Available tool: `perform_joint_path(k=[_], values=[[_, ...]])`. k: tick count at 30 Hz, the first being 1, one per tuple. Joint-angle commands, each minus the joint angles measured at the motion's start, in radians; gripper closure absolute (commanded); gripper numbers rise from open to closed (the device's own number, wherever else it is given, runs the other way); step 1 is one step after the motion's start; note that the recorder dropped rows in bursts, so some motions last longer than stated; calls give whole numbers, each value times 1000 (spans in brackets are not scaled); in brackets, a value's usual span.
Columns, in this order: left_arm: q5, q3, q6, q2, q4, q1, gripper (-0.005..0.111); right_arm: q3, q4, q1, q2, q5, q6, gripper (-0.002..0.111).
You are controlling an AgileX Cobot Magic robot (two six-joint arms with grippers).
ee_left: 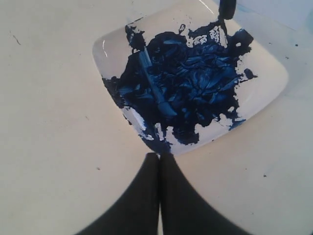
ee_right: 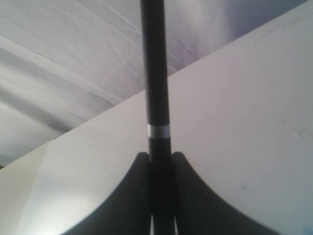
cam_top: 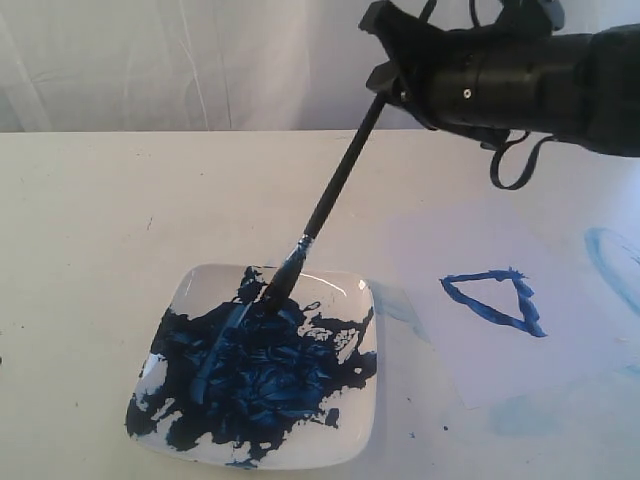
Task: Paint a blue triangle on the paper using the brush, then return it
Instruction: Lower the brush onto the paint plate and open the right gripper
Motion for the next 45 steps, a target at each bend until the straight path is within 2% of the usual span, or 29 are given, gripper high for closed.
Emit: perform_joint_path(k=[1,8,12,17,22,45], values=[[-25,16,-14,-9,-55,3,107,-48,8,2,96,21,51,108],[-26,16,-1,-9,-52,3,107,-104,30,0,214,77,78,108],[-24,16,87,-9,-50,3,107,-122,35,0,271,77,78,108],[-24,16,88,-9,-50,3,107,-122,37,0,331,77,78,108],[-24,16,88,-9,-50,3,107,-122,117,0,385,79,78,108],[-18,16,88,-9,-67,3,107,-163,127,-2,562,150,78,108]])
